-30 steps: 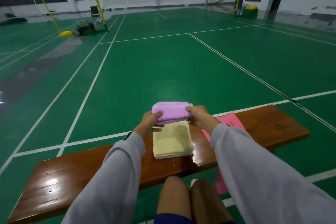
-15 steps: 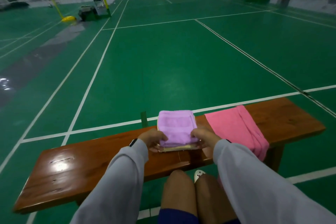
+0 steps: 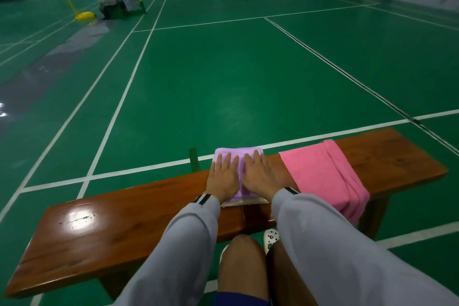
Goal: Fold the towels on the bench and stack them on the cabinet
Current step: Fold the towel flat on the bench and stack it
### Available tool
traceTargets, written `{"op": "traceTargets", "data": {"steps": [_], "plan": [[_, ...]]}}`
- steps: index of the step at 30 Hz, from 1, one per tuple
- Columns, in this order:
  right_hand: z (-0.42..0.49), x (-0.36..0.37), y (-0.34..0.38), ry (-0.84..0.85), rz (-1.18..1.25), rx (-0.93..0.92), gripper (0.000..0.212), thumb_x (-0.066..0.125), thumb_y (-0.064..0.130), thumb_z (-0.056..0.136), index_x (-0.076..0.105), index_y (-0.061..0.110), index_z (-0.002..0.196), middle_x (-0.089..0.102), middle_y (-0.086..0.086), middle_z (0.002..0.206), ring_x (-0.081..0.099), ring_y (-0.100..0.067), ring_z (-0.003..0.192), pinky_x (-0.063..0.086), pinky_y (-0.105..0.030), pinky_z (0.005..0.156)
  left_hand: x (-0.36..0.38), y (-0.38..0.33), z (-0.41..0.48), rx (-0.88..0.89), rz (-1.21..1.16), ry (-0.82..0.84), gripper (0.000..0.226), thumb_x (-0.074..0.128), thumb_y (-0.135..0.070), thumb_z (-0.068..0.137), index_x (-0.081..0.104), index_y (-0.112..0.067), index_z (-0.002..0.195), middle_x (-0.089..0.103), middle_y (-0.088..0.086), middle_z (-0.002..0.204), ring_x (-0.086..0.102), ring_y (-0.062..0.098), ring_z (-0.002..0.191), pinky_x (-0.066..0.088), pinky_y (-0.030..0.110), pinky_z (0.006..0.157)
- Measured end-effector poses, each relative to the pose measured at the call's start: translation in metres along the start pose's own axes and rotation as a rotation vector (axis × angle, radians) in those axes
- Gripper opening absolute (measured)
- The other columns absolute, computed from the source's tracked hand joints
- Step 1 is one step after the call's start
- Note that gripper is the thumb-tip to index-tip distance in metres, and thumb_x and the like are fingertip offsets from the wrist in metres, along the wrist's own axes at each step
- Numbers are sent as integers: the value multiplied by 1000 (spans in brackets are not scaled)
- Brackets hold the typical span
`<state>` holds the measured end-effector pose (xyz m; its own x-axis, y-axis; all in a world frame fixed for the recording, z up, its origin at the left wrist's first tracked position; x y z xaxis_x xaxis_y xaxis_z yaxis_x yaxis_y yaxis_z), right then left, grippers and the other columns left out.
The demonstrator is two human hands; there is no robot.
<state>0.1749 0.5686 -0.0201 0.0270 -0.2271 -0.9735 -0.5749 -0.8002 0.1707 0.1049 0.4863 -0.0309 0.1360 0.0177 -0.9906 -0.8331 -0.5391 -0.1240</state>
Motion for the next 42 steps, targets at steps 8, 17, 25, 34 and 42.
{"op": "traceTargets", "data": {"steps": [8,17,25,34,42], "plan": [[33,45,-16,-83,2,-83,65,18,50,107,-4,27,164,-13,-9,171,-14,-31,157,0,-54,127,38,18,19,-117,-43,-108,65,1,-47,105,1,-21,164,-10,8,170,-12,27,157,4,50,128],[54,59,-21,-178,-43,-40,67,9,51,103,-3,25,164,-5,-11,171,-5,-34,158,13,-57,124,53,29,47,-86,-31,-160,63,17,-44,107,7,-20,165,-3,7,171,-6,28,158,7,51,128],[55,61,-23,-187,-27,-50,65,10,51,106,-10,26,163,-11,-10,171,-11,-33,157,9,-56,125,57,29,49,-90,-30,-184,62,21,-42,108,7,-21,165,0,7,171,-4,27,158,8,51,127],[53,60,-23,-202,-34,-39,65,15,50,107,-8,27,163,-11,-9,171,-11,-33,157,9,-55,126,56,25,45,-105,21,-186,63,11,-45,107,1,-21,164,-5,7,171,-8,27,158,6,49,128],[47,45,-32,-36,111,-143,63,21,48,110,-1,26,164,-8,-6,172,-12,-28,157,4,-52,128,34,1,39,-148,205,5,64,10,-42,108,5,-13,164,1,15,170,-3,36,158,2,55,127]]}}
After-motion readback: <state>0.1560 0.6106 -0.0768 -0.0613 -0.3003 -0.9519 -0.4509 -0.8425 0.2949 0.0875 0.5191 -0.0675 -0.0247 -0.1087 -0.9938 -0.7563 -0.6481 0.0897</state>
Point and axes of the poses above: each hand's wrist, its own z-axis towards the middle knuckle, its own x-axis out of the palm, y = z × x, the point moved 8 cm from there along z, towards the middle knuckle
